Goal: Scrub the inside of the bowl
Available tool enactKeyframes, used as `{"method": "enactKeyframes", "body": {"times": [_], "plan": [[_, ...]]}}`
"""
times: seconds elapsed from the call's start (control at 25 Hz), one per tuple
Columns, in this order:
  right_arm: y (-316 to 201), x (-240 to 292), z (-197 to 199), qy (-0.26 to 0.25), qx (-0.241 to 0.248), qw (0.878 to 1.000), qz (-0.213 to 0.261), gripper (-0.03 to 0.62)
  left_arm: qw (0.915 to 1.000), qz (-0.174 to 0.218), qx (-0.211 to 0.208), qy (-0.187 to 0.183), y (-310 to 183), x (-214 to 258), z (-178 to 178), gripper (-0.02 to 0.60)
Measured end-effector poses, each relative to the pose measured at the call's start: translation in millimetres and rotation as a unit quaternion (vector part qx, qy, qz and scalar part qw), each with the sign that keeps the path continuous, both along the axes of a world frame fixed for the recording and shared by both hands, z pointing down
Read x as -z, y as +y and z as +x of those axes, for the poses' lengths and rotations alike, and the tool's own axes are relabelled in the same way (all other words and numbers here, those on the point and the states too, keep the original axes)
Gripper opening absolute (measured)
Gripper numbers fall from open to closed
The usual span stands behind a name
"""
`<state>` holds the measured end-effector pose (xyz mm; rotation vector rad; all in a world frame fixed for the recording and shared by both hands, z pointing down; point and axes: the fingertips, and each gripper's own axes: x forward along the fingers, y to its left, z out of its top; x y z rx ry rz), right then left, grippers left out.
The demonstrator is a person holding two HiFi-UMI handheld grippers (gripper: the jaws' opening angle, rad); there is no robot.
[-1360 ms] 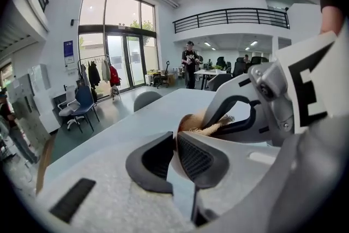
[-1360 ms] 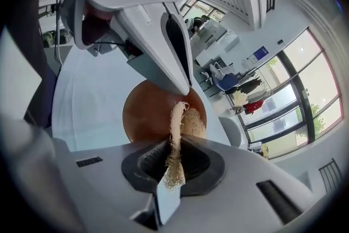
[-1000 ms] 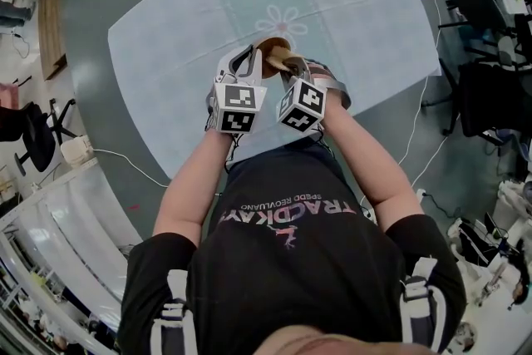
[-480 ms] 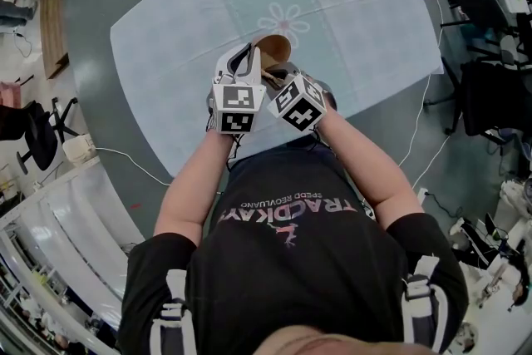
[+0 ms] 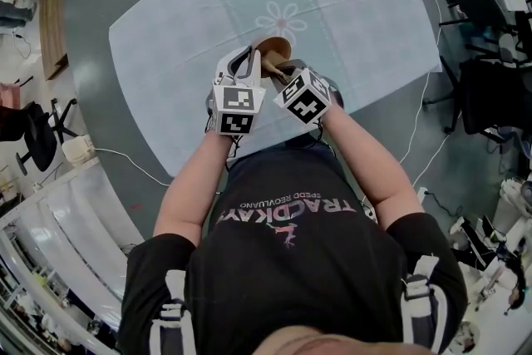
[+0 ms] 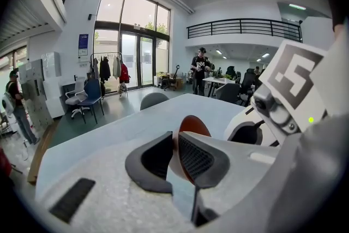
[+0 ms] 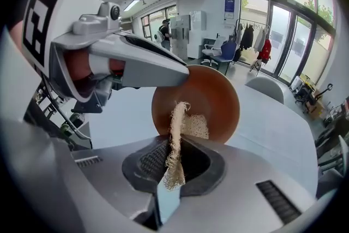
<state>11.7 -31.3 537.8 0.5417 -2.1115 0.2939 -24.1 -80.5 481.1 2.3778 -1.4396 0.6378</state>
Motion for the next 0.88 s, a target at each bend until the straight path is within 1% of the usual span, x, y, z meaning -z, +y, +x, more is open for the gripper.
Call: {"method": "enactKeyframes", "body": {"times": [0.2,0.4,0.48,0.52,0.64,0.68,0.72,0.76,0.88], "plan": [[-17.1,0.4,18.5,0.039,-0.005,0.999,0.030,0.032,0.9997,-0.019,-0.014,-0.004,4.8,-11.6,7.1,0.043],[-33.7,11.5,27.3,0.071,0.005,0.993,0.094,0.032,0.9994,-0.016,-0.029,-0.009,4.3,-10.4,16.9,0.043],[-38.4,14.6,26.6,0.096,0.025,0.986,0.131,0.032,0.9990,-0.018,-0.038,-0.013,4.9,-12.4,21.8,0.043],[-39.9,15.9,26.1,0.113,0.041,0.981,0.151,0.032,0.9988,-0.017,-0.042,-0.017,4.8,-12.9,23.9,0.043],[-40.8,19.4,24.6,0.166,0.094,0.958,0.216,0.032,0.9975,-0.015,-0.057,-0.038,5.1,-14.6,27.8,0.043],[-40.3,20.1,23.9,0.179,0.108,0.950,0.232,0.032,0.9968,-0.013,-0.063,-0.046,5.4,-14.8,28.0,0.043],[-39.7,20.3,23.1,0.187,0.117,0.945,0.241,0.032,0.9963,-0.010,-0.067,-0.052,5.6,-14.7,27.7,0.043],[-39.3,19.9,22.4,0.191,0.121,0.943,0.245,0.032,0.9962,-0.008,-0.069,-0.054,5.7,-14.2,27.1,0.043],[-39.4,16.9,22.7,0.187,0.113,0.947,0.236,0.032,0.9970,-0.001,-0.062,-0.045,4.6,-11.2,26.4,0.041]]}}
